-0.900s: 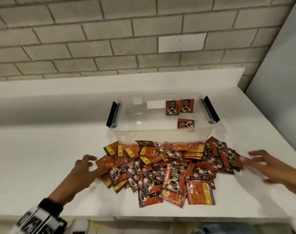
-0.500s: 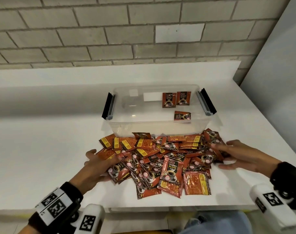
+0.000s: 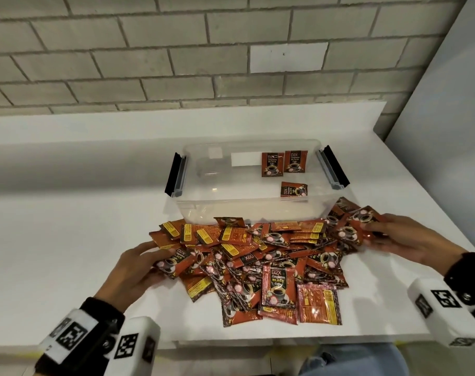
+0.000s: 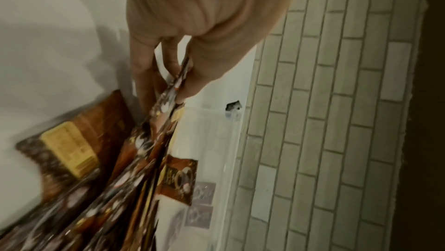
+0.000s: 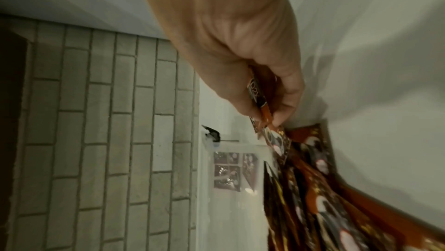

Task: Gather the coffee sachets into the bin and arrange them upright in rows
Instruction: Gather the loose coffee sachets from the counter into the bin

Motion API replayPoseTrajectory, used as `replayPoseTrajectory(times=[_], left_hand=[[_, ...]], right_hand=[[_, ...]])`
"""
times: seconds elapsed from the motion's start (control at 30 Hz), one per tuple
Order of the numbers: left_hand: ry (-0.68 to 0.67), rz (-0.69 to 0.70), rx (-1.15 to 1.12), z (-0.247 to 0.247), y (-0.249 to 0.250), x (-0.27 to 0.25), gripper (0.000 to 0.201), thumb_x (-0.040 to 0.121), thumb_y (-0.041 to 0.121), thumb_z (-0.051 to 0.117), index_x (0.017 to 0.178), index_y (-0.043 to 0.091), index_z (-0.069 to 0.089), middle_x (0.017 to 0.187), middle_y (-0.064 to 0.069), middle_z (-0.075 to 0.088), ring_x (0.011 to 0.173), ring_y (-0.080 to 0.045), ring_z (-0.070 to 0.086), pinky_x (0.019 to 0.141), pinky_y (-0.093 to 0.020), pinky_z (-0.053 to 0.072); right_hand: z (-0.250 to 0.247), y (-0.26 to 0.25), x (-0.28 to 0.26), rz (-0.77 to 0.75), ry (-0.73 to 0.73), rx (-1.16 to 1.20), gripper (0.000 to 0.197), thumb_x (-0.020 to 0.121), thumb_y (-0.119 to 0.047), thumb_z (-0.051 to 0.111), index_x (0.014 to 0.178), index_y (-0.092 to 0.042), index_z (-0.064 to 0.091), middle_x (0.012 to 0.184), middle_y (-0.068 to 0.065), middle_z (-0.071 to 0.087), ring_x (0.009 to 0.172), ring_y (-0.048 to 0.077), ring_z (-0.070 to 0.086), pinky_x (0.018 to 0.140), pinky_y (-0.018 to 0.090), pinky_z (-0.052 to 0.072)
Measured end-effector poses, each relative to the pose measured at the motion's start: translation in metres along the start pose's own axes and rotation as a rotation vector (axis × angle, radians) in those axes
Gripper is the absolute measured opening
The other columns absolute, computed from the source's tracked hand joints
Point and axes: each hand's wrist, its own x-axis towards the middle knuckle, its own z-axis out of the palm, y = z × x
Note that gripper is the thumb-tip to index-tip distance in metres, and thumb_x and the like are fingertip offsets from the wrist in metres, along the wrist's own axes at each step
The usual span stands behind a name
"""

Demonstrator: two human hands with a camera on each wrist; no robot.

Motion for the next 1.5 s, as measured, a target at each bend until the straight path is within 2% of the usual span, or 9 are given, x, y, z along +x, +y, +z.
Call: replayPoseTrajectory(times=[0.2,0.3,0.57,0.63,0.73,0.93,1.17,1.3,1.5], left_hand=[[0.025,0.087,-0.017,-0.029,0.030,-0.017,0.023,0.086,-0.008,0.057,0.105,0.004,0.064,0.070,-0.007,0.074,0.054,-0.012,0.068,0.044,-0.018,0.052],[-0.013,0.138,-0.067,-0.041,0.054,-0.024,0.030,0.085,-0.006,0.057,0.114,0.001,0.061,0.083,-0.010,0.069,0.068,-0.013,0.062,0.049,-0.015,0.053],[-0.299,0.221,-0.032,0.056,0.118,-0.011,0.032,0.086,0.002,0.063,0.117,-0.001,0.056,0.105,-0.015,0.070,0.080,-0.016,0.072,0.057,-0.020,0.056],[-0.315,0.175,0.055,0.088,0.122,-0.002,0.019,0.091,0.007,0.060,0.107,-0.003,0.058,0.099,-0.016,0.067,0.074,-0.019,0.070,0.057,-0.026,0.059],[-0.270,0.152,0.192,0.109,0.114,0.008,0.036,0.095,0.018,0.057,0.121,-0.007,0.053,0.115,-0.019,0.056,0.099,-0.027,0.060,0.081,-0.032,0.058],[-0.150,0.293,0.135,0.070,0.078,-0.026,0.025,0.093,0.020,0.060,0.118,0.017,0.055,0.120,-0.005,0.056,0.105,-0.019,0.057,0.092,-0.033,0.051],[-0.193,-0.323,0.189,0.035,-0.027,-0.083,0.086,0.056,0.037,0.079,0.131,0.017,0.043,0.125,-0.004,0.047,0.119,-0.031,0.044,0.080,-0.048,0.052],[-0.166,-0.520,0.071,0.049,-0.039,-0.090,0.069,0.068,0.024,0.081,0.124,0.014,0.042,0.129,-0.013,0.041,0.114,-0.038,0.047,0.087,-0.055,0.050],[-0.219,-0.452,-0.119,0.077,-0.035,-0.089,0.053,0.074,0.015,0.076,0.115,0.008,0.045,0.136,-0.021,0.042,0.119,-0.042,0.048,0.092,-0.056,0.048]], right_hand=[[-0.021,-0.043,-0.023,-0.114,0.033,0.005,0.008,0.089,-0.001,0.059,0.095,-0.007,0.060,0.087,0.010,0.069,0.056,0.007,0.068,0.046,0.018,0.054],[-0.016,-0.070,-0.037,-0.168,-0.041,0.006,0.011,0.089,-0.007,0.059,0.100,-0.007,0.063,0.075,0.003,0.070,0.055,0.004,0.065,0.047,0.014,0.052],[0.089,-0.113,-0.023,-0.146,-0.368,-0.119,0.024,0.084,-0.011,0.064,0.105,-0.002,0.061,0.094,0.012,0.069,0.065,0.012,0.069,0.055,0.017,0.057],[0.108,-0.110,-0.010,-0.150,-0.373,-0.233,0.029,0.083,-0.020,0.066,0.106,-0.003,0.061,0.110,0.014,0.068,0.084,0.016,0.070,0.072,0.025,0.060],[0.110,-0.104,-0.003,-0.196,-0.288,-0.394,0.051,0.087,-0.030,0.066,0.125,-0.001,0.051,0.125,0.011,0.056,0.111,0.021,0.058,0.082,0.027,0.054],[0.058,-0.085,-0.036,-0.207,-0.264,-0.118,0.024,0.086,-0.020,0.064,0.106,-0.007,0.063,0.123,0.019,0.062,0.092,0.018,0.064,0.079,0.030,0.058],[0.024,0.021,-0.104,0.236,-0.256,-0.148,0.057,0.071,-0.028,0.069,0.121,-0.006,0.054,0.127,0.017,0.055,0.114,0.038,0.054,0.087,0.054,0.053],[0.033,0.051,-0.113,0.352,-0.231,-0.117,0.061,0.065,-0.030,0.074,0.119,-0.009,0.055,0.125,0.016,0.055,0.112,0.038,0.055,0.083,0.056,0.052],[0.071,0.060,-0.105,0.355,-0.264,0.057,0.059,0.064,-0.031,0.076,0.116,-0.010,0.058,0.117,0.019,0.061,0.110,0.033,0.056,0.088,0.059,0.049]])
